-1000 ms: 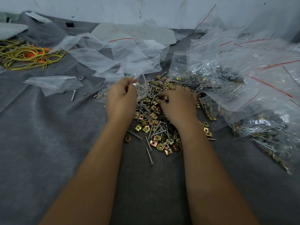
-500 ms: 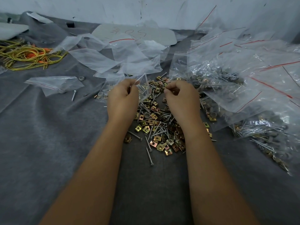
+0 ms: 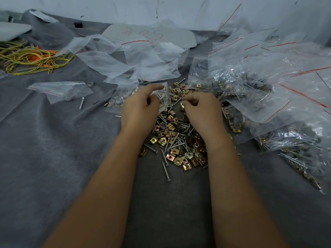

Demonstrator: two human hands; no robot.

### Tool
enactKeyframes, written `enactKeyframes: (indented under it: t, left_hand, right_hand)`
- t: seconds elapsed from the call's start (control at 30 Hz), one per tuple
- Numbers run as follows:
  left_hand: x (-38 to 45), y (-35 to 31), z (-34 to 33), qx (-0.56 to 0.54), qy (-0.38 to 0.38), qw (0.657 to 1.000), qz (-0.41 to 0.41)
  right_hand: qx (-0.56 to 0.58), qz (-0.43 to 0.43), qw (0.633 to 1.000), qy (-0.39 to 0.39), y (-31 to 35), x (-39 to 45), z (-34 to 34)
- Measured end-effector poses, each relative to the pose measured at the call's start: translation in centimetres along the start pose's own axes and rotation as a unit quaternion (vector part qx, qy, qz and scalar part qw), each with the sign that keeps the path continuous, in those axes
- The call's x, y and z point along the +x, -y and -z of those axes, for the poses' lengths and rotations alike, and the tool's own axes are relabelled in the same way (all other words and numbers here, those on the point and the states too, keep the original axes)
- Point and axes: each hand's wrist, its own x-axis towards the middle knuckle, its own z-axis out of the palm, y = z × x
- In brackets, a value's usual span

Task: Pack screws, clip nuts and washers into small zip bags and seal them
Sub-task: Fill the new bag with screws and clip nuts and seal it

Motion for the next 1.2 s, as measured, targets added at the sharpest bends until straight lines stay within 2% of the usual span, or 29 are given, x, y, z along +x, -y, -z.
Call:
enactKeyframes:
  t: [0.27,0.43,0.63,0.83,0.9,0.97,1.07,1.2]
  left_hand:
    - [0.2,0.0,-0.2,0.009,0.003,1.0,0.011]
    - [0.2,0.0,-0.3,0.001,-0.007,1.0,0.009]
    - [0.3,-0.1,-0.3,-0.011,-0.015,1.0,0.019]
    - [0.4,0.1,-0.2,-0.069,-0.042,0.994,0.07]
    - [0.4,0.2,-0.1,-0.086,-0.045,0.992,0.079]
    - [0.4,0.1,-0.1,-0.097,-0.047,0.991,0.084]
    - [0.4,0.1,-0.1,-0.102,-0.046,0.99,0.086]
    - [0.4,0.1,-0.2,-0.101,-0.045,0.991,0.081]
  right_hand:
    - [0.148,-0.026,0.988,-0.029,0.2,0.3,0.4]
    - [0.201,0.023,0.978,-0.04,1.7,-0.1,-0.2]
    - [0.177,0.072,0.982,-0.002,2.4,-0.7,-1.7]
    - [0.111,0.002,0.993,-0.047,1.1,-0.2,-0.7]
    - [0.052,-0.029,0.998,-0.016,0.4,0.0,-0.2]
    - [-0.013,-0.044,0.998,0.052,0.0,0.1,0.2]
    - [-0.108,-0.035,0.984,0.137,0.2,0.0,0.4]
    - [-0.111,-0.008,0.985,0.13,0.0,0.2,0.3]
